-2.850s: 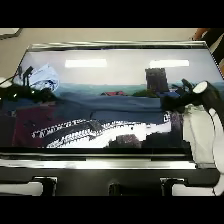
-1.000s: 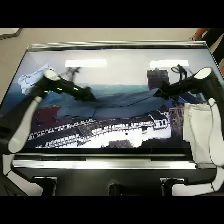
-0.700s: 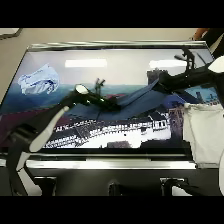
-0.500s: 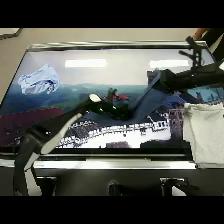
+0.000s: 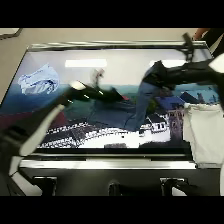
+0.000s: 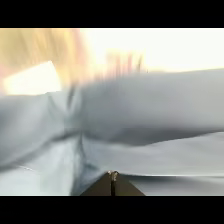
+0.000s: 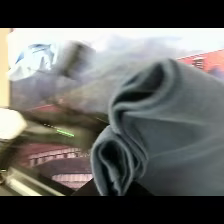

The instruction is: Fold the shirts.

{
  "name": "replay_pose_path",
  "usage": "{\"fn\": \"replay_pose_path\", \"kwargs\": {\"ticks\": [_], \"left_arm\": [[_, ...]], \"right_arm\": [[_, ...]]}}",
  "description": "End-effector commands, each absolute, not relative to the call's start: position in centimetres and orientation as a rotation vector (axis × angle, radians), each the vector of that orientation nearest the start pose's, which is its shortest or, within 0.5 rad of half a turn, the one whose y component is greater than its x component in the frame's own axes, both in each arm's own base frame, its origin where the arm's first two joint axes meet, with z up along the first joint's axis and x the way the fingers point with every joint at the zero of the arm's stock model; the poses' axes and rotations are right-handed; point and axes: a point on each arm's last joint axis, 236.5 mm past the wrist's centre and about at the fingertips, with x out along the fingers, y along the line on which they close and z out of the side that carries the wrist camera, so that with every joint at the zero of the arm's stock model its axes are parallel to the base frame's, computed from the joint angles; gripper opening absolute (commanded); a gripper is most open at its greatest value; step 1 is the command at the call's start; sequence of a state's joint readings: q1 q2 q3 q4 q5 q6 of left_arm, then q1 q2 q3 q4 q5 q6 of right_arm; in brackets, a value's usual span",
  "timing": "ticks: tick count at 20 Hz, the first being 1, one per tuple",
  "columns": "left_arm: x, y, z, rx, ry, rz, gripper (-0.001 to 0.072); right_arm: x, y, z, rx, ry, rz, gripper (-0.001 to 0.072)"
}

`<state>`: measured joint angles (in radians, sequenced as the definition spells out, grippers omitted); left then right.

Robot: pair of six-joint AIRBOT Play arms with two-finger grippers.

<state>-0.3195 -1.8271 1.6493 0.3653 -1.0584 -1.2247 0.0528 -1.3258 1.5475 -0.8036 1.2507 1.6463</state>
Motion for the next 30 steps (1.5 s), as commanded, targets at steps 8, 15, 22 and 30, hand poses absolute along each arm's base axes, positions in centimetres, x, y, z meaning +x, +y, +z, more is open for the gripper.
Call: {"fn": "replay_pose_path", "kwargs": {"ticks": [8, 15, 22, 30], "left_arm": [[46.9, -8.0, 29.7, -0.570, 0.509, -0.629, 0.0025], [45.6, -7.3, 28.7, -0.468, 0.552, -0.584, 0.0026], [45.5, -7.4, 28.3, -0.464, 0.565, -0.584, 0.0026], [44.8, -9.3, 28.0, -0.450, 0.594, -0.631, 0.0026]], "right_arm": [[44.3, 37.5, 3.2, 0.909, 1.280, 0.673, 0.0343], [45.7, 22.7, 4.3, 0.741, 1.320, 0.509, 0.0682], [36.9, 7.8, -5.6, 0.554, 1.705, 0.045, 0.0677], [40.8, 18.4, -7.6, 0.864, 1.564, 0.340, 0.0066]]}}
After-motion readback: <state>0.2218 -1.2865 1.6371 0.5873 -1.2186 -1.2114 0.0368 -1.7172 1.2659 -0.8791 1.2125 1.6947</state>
